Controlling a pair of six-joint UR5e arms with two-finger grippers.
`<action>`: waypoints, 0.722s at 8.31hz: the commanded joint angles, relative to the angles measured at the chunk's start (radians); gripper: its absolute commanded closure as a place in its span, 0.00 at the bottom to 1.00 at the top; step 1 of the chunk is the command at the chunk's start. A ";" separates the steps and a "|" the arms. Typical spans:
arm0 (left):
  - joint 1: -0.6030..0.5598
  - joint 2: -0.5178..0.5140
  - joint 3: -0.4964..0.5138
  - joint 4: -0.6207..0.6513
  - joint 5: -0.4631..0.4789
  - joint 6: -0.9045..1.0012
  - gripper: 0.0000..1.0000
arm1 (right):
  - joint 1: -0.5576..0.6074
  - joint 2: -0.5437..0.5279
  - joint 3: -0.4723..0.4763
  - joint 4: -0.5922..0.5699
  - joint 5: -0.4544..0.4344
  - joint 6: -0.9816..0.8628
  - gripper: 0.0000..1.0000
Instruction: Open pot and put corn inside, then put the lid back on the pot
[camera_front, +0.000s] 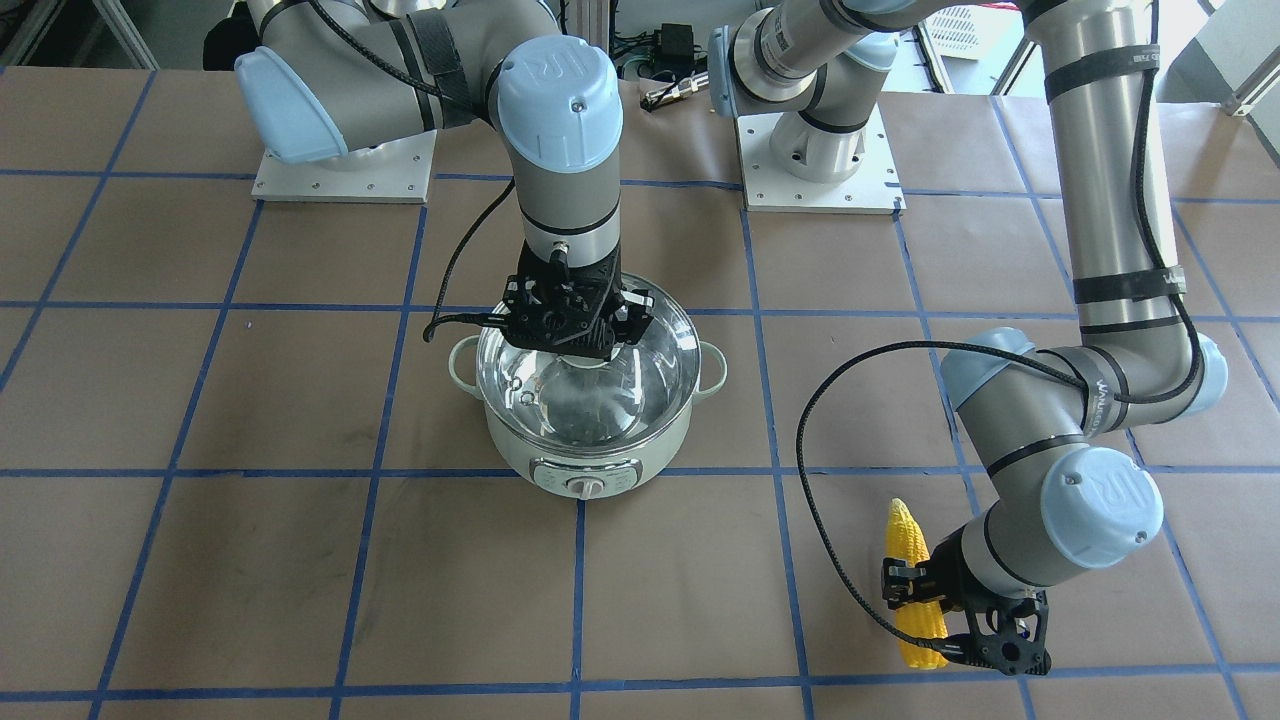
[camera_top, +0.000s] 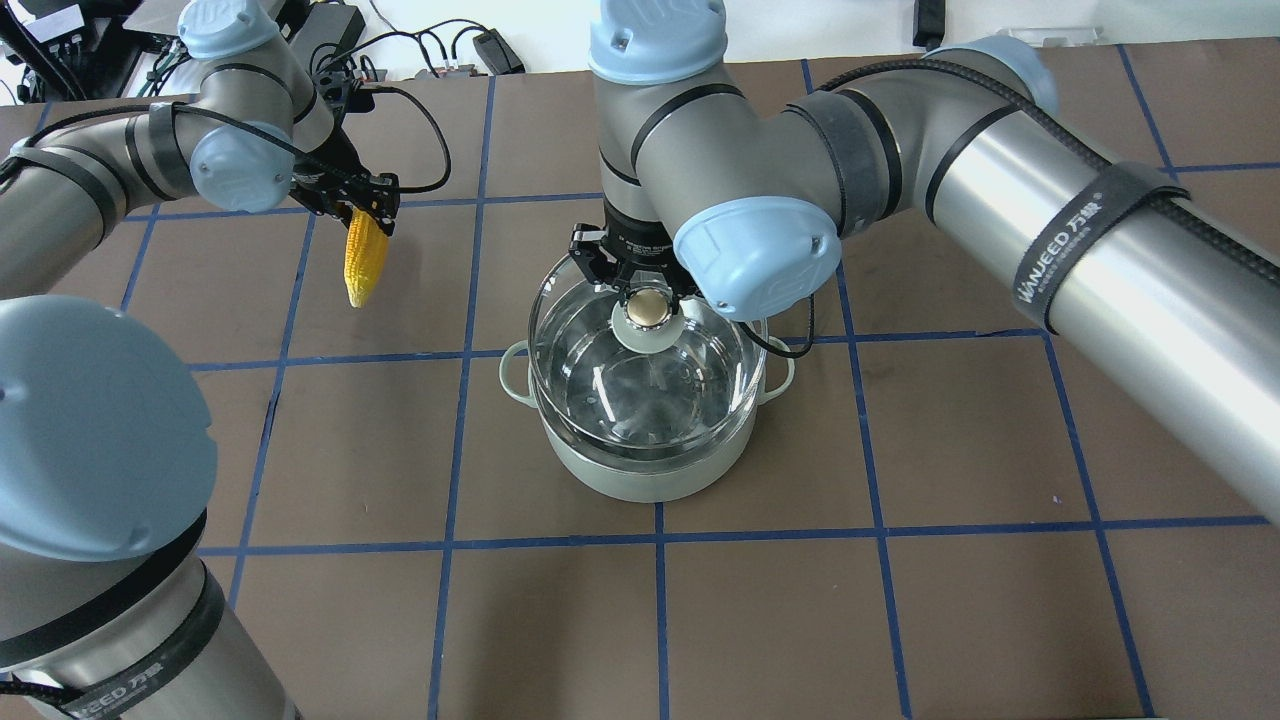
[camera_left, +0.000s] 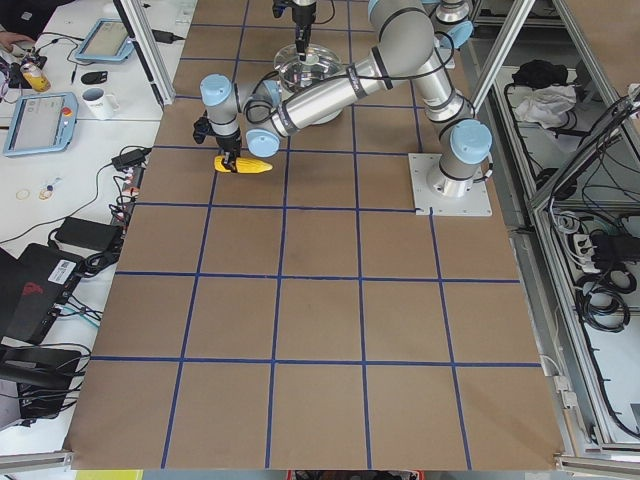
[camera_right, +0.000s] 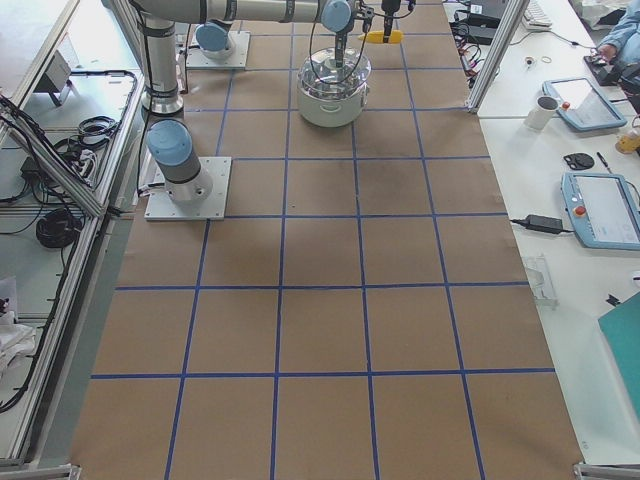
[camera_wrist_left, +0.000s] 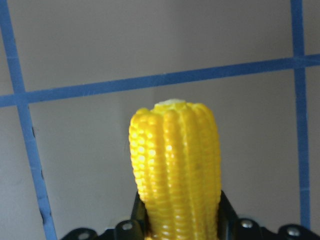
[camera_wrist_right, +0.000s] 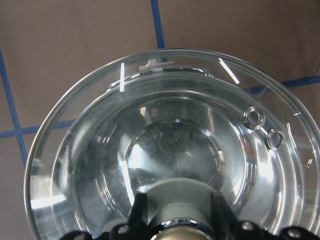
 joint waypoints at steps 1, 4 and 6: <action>-0.060 0.140 0.001 -0.172 0.032 -0.232 1.00 | -0.105 -0.143 -0.018 0.168 0.009 -0.095 0.73; -0.232 0.277 0.001 -0.255 0.028 -0.441 1.00 | -0.306 -0.271 -0.021 0.347 0.015 -0.356 0.66; -0.356 0.306 0.001 -0.260 0.031 -0.533 1.00 | -0.391 -0.294 -0.024 0.406 0.023 -0.474 0.66</action>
